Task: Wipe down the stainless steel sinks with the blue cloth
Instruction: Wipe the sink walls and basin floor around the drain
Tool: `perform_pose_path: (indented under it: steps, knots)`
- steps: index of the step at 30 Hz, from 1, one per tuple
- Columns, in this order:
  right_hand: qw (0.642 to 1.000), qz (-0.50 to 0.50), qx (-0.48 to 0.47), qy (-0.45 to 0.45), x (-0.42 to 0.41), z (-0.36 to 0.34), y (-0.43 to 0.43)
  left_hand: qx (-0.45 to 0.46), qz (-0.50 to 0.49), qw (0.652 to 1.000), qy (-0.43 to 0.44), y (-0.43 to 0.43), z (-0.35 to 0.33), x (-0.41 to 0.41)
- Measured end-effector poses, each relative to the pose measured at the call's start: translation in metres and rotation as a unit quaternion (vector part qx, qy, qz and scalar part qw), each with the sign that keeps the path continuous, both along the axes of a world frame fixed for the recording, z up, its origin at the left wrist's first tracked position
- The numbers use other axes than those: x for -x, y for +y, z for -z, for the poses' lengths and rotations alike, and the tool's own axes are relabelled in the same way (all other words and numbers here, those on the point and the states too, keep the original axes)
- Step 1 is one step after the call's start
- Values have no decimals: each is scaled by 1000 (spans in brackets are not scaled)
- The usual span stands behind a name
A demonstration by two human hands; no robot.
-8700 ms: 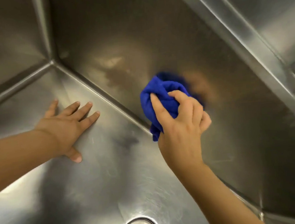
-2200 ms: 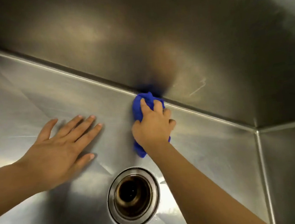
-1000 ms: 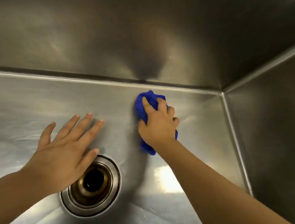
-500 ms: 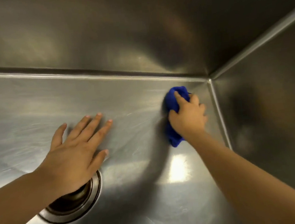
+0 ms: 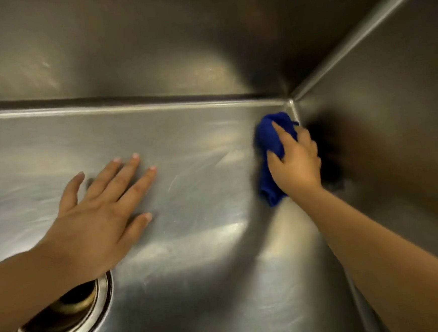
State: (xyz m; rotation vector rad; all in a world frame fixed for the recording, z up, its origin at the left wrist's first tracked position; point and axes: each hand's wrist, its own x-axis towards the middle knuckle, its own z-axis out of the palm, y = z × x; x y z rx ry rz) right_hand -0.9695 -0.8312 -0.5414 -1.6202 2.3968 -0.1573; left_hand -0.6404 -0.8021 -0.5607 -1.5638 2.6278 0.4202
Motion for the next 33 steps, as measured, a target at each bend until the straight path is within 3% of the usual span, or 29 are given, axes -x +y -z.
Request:
perform_pose_path:
  steps: [5,11,15,20,23,28,33]
  knots:
    - [998,-58,14,8,7,1,28,20,33,999,-1,-6,0,15]
    - [998,48,-29,12,5,1,-51,11,48,999,5,0,9,26]
    - [999,-27,18,33,8,5,11,15,50,999,0,1,8,29]
    - [999,-3,29,35,2,10,90,23,51,998,-20,-1,7,26]
    - [999,-4,13,51,8,7,49,24,69,997,-27,-2,10,26]
    - [995,95,34,26,-9,10,1,15,55,998,-20,4,13,28]
    - [997,-27,70,17,-23,18,89,25,44,999,-1,12,6,29]
